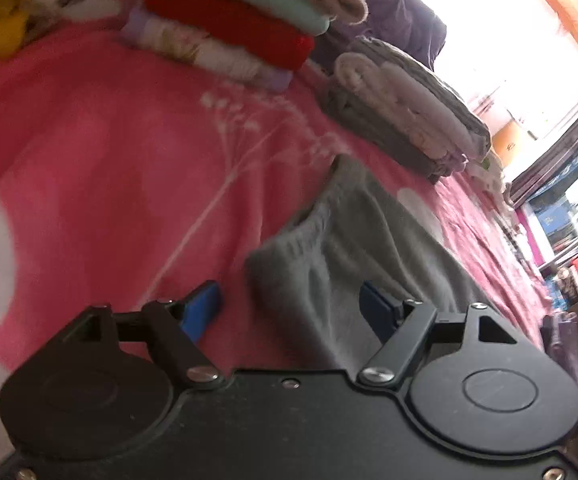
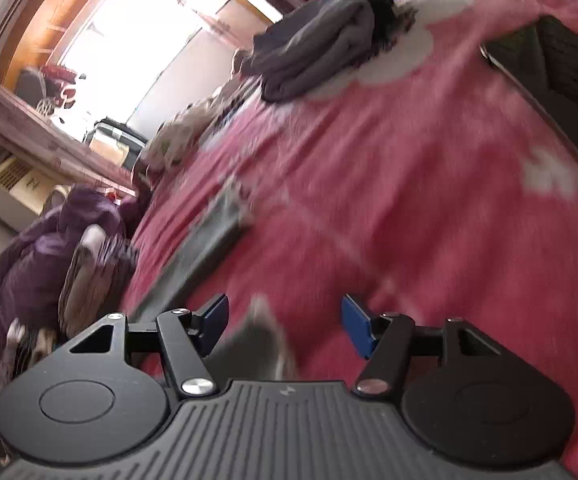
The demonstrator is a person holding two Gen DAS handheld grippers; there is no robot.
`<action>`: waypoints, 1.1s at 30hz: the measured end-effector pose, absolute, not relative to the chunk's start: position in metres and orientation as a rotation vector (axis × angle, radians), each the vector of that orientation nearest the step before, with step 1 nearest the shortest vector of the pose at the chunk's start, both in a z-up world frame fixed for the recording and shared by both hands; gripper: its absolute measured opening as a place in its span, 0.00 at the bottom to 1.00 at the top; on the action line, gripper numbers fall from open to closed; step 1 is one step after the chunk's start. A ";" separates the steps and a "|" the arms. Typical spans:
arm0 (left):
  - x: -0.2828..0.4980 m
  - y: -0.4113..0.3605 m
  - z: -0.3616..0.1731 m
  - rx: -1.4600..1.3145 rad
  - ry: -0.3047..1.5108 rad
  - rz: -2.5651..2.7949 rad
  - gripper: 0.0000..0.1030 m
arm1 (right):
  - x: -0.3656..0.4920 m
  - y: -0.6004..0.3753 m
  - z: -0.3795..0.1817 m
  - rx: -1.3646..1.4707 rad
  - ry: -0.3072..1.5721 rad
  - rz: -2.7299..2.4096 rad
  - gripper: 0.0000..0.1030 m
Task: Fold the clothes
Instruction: 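Grasp the garment edge again with the left gripper and pull it flat, then release the grey garment and smooth it flat with both grippers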
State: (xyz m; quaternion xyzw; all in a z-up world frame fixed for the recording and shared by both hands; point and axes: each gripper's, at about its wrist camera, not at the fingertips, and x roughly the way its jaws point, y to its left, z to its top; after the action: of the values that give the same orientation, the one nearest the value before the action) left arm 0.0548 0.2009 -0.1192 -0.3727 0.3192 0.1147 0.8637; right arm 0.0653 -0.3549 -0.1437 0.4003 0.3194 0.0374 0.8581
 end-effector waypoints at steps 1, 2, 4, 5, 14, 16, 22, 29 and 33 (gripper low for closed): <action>0.052 0.199 -0.120 -0.796 0.667 0.224 0.74 | 0.060 -0.349 -0.145 0.822 0.676 0.085 0.61; 0.051 0.197 -0.121 -0.804 0.658 0.212 0.74 | 0.054 -0.343 -0.145 0.790 0.678 0.094 0.61; 0.052 0.193 -0.125 -0.812 0.646 0.210 0.73 | 0.052 -0.330 -0.145 0.710 0.667 0.102 0.61; 0.052 0.192 -0.128 -0.815 0.644 0.222 0.70 | 0.053 -0.325 -0.145 0.671 0.657 0.112 0.61; 0.052 0.193 -0.118 -0.793 0.595 0.235 0.04 | 0.067 -0.325 -0.148 0.716 0.635 0.131 0.10; 0.037 0.191 -0.097 -0.778 0.560 0.224 0.04 | 0.062 -0.331 -0.136 0.747 0.626 0.114 0.09; 0.039 0.193 -0.135 -0.743 0.742 0.287 0.18 | 0.054 -0.357 -0.138 0.803 0.660 0.020 0.05; 0.020 0.151 -0.084 -0.387 0.536 0.357 0.64 | 0.046 -0.328 -0.118 0.592 0.568 0.145 0.42; 0.036 0.129 -0.096 -0.353 0.584 0.238 0.62 | 0.045 -0.280 -0.118 0.393 0.568 0.278 0.41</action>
State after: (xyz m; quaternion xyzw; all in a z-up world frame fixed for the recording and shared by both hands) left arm 0.0357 0.1285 -0.0961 -0.1729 0.2855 0.1163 0.9355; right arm 0.0453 -0.2804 -0.1182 0.1921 0.2773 0.1358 0.9316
